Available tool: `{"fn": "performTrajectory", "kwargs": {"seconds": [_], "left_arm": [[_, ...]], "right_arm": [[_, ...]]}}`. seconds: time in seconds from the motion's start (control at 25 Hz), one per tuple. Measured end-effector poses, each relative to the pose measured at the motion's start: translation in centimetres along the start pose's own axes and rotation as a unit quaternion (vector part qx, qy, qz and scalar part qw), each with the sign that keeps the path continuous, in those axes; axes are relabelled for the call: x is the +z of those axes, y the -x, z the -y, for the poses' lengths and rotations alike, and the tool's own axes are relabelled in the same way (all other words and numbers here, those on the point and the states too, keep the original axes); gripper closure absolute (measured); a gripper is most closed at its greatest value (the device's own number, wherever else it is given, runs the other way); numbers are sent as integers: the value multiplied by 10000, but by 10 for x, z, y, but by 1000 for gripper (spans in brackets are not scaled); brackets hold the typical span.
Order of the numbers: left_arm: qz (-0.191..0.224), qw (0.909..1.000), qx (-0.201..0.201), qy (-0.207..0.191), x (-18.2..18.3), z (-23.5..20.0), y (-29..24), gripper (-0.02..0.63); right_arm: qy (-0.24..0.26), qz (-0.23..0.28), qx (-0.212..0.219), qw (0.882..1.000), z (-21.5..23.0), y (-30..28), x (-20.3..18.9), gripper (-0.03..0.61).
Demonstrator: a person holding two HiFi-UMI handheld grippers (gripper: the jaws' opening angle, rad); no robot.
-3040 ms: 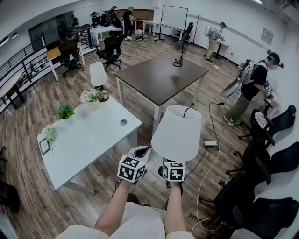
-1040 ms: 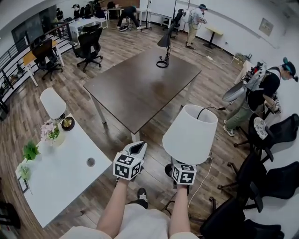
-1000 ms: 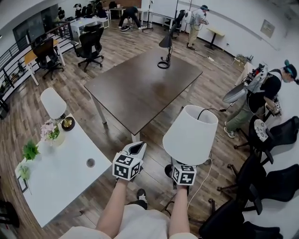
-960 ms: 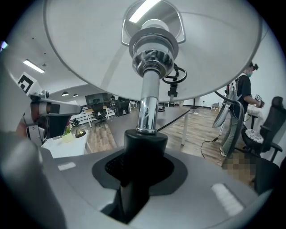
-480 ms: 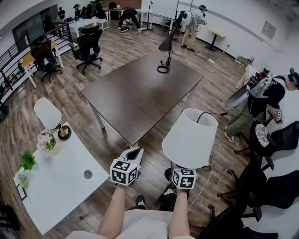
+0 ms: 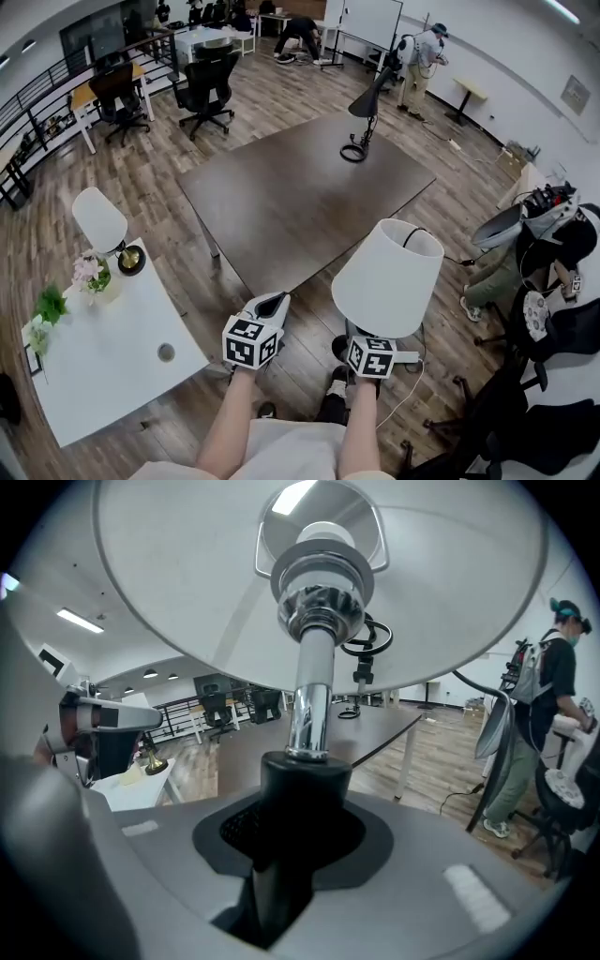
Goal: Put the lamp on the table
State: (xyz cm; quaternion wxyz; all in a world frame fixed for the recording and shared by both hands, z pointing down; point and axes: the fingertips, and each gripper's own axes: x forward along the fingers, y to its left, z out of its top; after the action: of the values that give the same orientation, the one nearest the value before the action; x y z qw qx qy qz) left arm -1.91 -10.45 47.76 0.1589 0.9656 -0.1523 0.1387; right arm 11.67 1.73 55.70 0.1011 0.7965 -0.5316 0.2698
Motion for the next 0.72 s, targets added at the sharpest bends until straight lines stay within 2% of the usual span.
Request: {"fn": "performTrajectory", "kwargs": {"seconds": [0.24, 0.48, 0.72], "left_arm": [[36, 9996, 290, 19, 22, 1, -58, 614], [51, 9980, 624, -24, 49, 14, -107, 614], [113, 9950, 982, -123, 71, 18, -155, 614]], "right_arm": [[351, -88, 352, 9987, 35, -50, 34, 446], [400, -9, 645, 9971, 85, -87, 77, 446], [710, 138, 1000, 9924, 121, -133, 123, 448]]}}
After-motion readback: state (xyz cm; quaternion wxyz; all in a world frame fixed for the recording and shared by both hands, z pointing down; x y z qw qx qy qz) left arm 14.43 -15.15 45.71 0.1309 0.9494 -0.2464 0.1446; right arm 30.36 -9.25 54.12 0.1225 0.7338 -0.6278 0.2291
